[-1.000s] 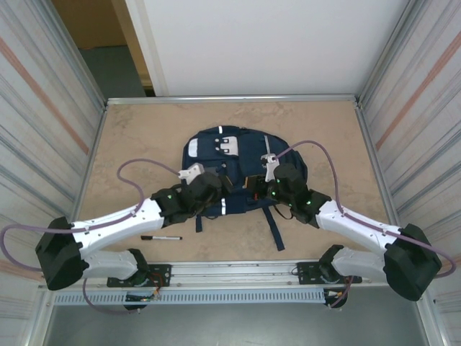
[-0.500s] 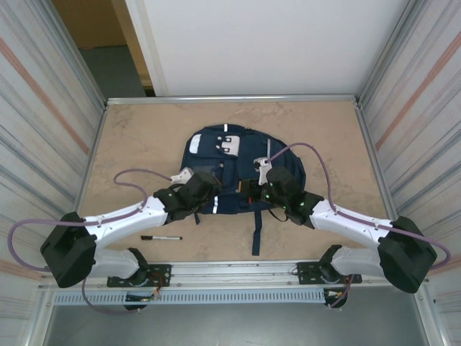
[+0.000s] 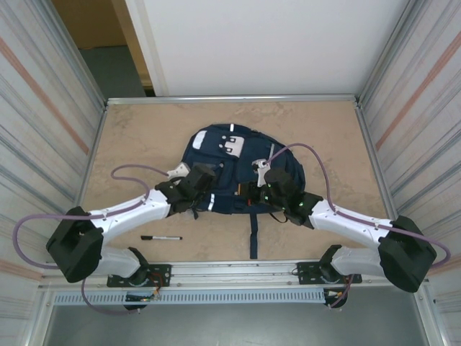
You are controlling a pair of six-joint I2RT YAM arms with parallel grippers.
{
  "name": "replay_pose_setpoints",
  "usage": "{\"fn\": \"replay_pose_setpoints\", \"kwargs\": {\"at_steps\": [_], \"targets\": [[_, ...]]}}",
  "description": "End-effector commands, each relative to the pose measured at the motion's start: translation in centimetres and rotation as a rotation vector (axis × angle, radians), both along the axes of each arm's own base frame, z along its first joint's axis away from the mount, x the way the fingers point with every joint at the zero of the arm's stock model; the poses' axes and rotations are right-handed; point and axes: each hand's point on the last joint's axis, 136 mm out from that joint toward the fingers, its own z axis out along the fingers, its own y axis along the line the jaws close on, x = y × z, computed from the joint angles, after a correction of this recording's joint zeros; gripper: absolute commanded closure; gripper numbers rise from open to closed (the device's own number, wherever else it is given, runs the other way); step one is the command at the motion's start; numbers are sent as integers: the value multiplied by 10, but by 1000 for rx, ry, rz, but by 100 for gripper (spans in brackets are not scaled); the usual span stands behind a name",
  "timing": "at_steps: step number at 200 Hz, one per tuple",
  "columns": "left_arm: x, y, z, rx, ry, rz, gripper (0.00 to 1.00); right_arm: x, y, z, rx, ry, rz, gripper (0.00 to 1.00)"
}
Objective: Pack the student bag
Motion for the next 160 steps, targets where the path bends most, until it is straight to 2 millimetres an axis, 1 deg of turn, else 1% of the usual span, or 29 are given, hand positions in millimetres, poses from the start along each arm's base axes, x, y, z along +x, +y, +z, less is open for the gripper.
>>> {"fn": "replay_pose_setpoints", "kwargs": {"at_steps": [1, 14, 31, 63, 85, 100, 105, 108, 114, 127, 131, 139, 149, 160], "targets": [[7, 31, -3, 170, 20, -22, 100, 8, -11, 30, -35, -90, -36, 100], [12, 41, -11, 143, 54, 5, 100, 12, -24, 24, -58, -79, -74, 100], [21, 44, -17, 59, 84, 7, 100, 17, -41, 12, -74, -57, -138, 100], [37, 64, -16, 37, 77, 74, 100, 15, -68, -18, -165, -39, -226, 100], [54, 76, -15, 18, 85, 86, 100, 13, -86, -30, -204, -45, -277, 100], [66, 84, -13, 32, 83, 89, 100, 13, -97, -32, -214, -51, -302, 100], [69, 86, -11, 32, 82, 91, 100, 12, -100, -35, -226, -46, -305, 100], [72, 88, -11, 29, 81, 92, 100, 12, -103, -29, -213, -60, -310, 100], [78, 88, -10, 20, 73, 83, 100, 13, -108, -27, -217, -68, -319, 100], [94, 85, -2, -19, 58, 43, 100, 14, -120, -27, -237, -80, -347, 100], [97, 84, -4, -22, 67, 20, 100, 15, -124, -26, -240, -85, -354, 100], [108, 81, 3, -26, 62, -22, 100, 17, -130, -26, -246, -96, -364, 100], [118, 77, 5, -15, 69, -70, 100, 19, -137, -25, -248, -104, -372, 100], [130, 71, 4, -6, 75, -123, 100, 20, -141, -20, -234, -119, -365, 100]]}}
